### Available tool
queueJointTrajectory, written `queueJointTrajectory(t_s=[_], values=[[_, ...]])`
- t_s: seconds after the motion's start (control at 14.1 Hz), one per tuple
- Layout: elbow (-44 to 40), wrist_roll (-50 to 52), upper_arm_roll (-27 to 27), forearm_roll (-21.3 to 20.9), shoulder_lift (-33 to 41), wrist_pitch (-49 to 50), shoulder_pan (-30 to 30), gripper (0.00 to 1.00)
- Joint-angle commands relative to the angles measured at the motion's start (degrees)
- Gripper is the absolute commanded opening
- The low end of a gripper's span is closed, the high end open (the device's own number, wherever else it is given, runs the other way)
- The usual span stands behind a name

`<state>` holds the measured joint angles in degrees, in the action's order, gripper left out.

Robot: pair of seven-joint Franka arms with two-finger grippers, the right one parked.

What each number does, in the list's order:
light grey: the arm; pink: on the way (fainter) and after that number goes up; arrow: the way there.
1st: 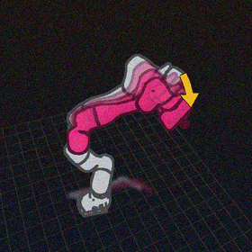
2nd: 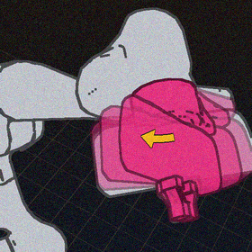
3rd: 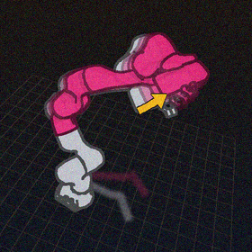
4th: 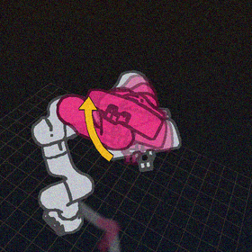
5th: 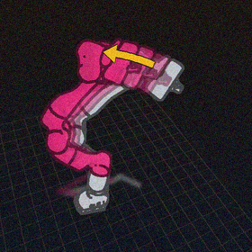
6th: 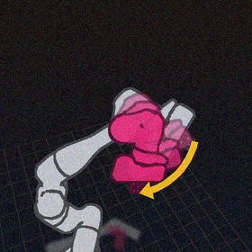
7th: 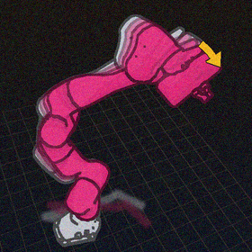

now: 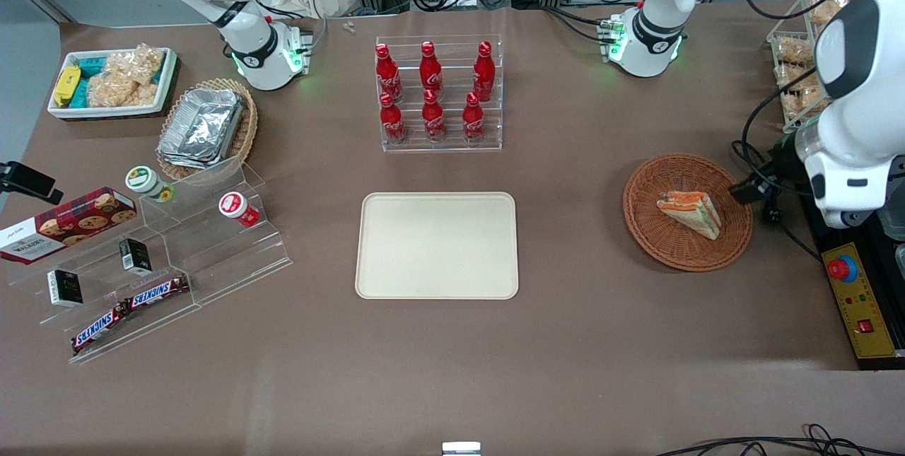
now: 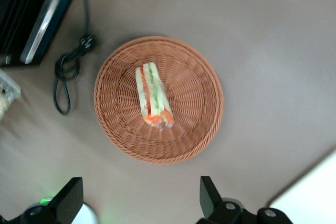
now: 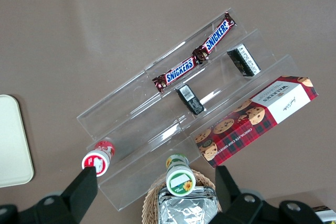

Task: Place sandwich from basket to tray

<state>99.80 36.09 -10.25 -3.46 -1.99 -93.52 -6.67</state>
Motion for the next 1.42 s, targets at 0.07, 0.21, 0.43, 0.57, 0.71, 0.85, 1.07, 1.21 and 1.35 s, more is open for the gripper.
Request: queueJointTrajectory(t_s=[0.07, 0.21, 0.43, 0.57, 0.71, 0.85, 1.07, 1.21, 1.35], values=[[-0.66, -21.65, -0.12, 1.97, 3.39, 4.31, -0.45, 1.00], [-1.27, -28.94, -0.03, 1.97, 4.36, 4.58, -0.45, 1.00], [-0.93, -32.49, 0.32, 1.36, 4.89, 5.81, -0.54, 1.00], [1.17, -27.08, 0.50, 1.27, 5.15, 4.67, -0.62, 1.00], [7.30, -17.95, 1.37, 1.18, 7.60, -1.28, -0.63, 1.00], [15.47, -6.01, 1.99, 1.18, 10.07, -9.62, -0.63, 1.00], [24.28, 14.04, 2.34, 1.09, 9.56, -21.48, -0.71, 1.00], [27.46, 20.31, 4.09, 1.00, 7.10, -26.95, -0.71, 1.00], [27.47, 25.05, 5.41, 1.00, 2.98, -30.74, -0.71, 1.00]])
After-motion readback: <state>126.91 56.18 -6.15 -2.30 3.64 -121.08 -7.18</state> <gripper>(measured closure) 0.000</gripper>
